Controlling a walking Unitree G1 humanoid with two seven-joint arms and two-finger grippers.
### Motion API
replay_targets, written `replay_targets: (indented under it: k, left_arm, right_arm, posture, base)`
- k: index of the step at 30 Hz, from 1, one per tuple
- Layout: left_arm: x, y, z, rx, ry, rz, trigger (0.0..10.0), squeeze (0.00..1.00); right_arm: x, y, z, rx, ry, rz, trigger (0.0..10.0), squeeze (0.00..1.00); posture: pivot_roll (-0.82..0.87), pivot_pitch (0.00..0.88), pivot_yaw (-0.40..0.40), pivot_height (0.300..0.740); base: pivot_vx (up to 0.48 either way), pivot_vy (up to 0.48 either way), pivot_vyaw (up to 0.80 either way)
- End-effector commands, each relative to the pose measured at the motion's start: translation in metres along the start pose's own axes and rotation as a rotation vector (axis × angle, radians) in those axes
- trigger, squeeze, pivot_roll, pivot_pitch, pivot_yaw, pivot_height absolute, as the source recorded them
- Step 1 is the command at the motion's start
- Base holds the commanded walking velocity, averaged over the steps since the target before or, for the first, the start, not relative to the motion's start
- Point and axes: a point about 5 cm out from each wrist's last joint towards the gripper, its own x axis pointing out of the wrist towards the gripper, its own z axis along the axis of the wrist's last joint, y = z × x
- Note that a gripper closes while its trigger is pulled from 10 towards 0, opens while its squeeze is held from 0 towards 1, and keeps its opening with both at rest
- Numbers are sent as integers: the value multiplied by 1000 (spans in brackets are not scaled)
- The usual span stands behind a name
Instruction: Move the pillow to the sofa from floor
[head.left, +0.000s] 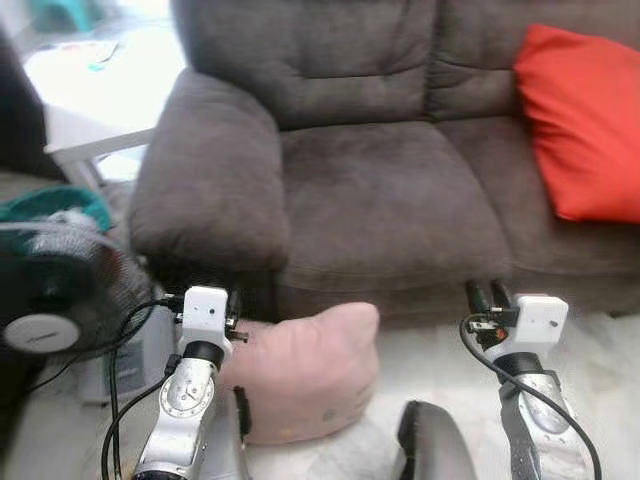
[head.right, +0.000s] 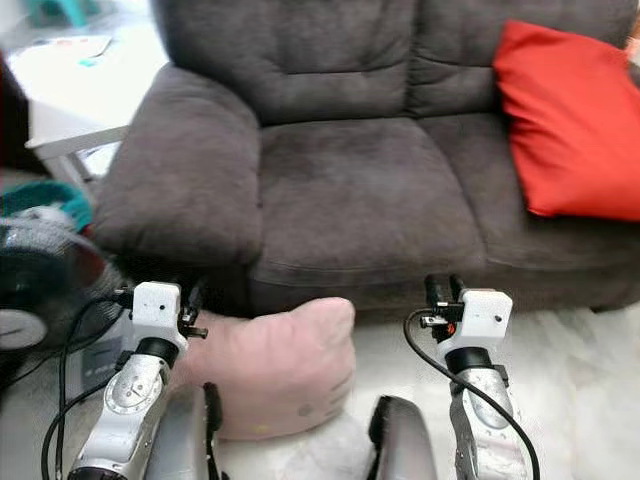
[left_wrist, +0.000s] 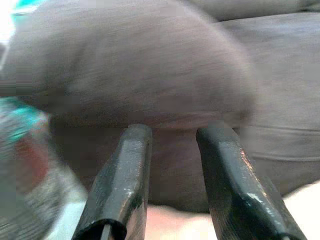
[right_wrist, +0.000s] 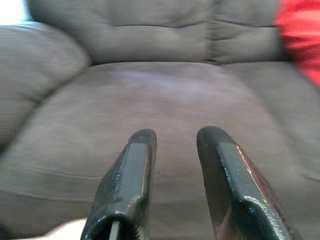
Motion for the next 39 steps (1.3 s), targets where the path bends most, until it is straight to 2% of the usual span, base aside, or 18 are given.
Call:
replay_targets:
  k: [1,5,16,20,25,39]
  left_arm:
    - [-1,4,-6,-9,34,19,10000,0]
    - [-1,5,-8,-9,45,20,10000,0]
    - [-2,5,-11,-10,65,14,10000,0]
    - [-1,5,-11,-10,66,12,10000,0]
    - [-2,5,-12,-10,68,11,10000,0]
    - [-3,4,-14,-8,75,0,10000,0]
  right_arm:
    - [1,3,5,-4,-25,18,10000,0]
    - [1,4,5,-7,-19,23,10000,0]
    - [2,4,4,13,-20,19,10000,0]
    - [1,5,5,-16,-27,33,10000,0]
    - [2,8,4,-6,-18,44,10000,0]
    - [0,4,2,-17,-6,36,10000,0]
  posture:
    - [26,58,-35,504]
    - [28,58,-35,504]
    - [29,58,-35,504]
    - [28,58,-34,504]
    - [27,59,-33,504]
    - [27,61,-32,504]
  base:
    - [0,0,800]
    - [0,0,600]
    - [0,0,0]
    - [0,0,0]
    - [251,0,800]
    - [283,0,0]
